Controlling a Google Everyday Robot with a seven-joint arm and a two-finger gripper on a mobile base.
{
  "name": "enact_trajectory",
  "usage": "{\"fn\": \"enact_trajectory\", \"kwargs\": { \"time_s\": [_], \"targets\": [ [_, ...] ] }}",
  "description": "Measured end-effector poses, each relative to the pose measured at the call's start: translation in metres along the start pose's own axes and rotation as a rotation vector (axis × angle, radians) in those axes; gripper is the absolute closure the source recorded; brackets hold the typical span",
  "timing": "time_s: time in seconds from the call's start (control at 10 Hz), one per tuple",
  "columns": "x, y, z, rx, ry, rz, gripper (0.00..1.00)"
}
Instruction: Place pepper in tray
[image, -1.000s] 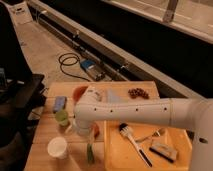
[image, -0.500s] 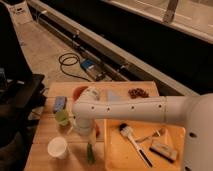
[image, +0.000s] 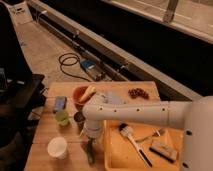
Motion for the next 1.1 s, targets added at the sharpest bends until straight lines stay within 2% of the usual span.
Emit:
{"fn": "enact_trajectory", "kwargs": {
  "time_s": [0.2, 0.3, 0.5, 0.9, 1.0, 1.1],
  "targets": [
    [0.000, 0.001, 0.014, -0.004, -0.037, 0.006, 0.22],
    [-0.002, 0.001, 0.024, -0.005, -0.060, 0.011, 0.32],
    [-0.004, 0.001, 0.031, 0.008, -0.080, 0.025, 0.52],
    [-0.006, 0.000, 0.028, 0.008, -0.084, 0.022, 0.92],
    [-0.006, 0.000, 0.027, 0.006, -0.082, 0.021, 0.98],
    [-0.006, 0.000, 0.027, 0.005, -0.081, 0.021, 1.00]
  ]
}}
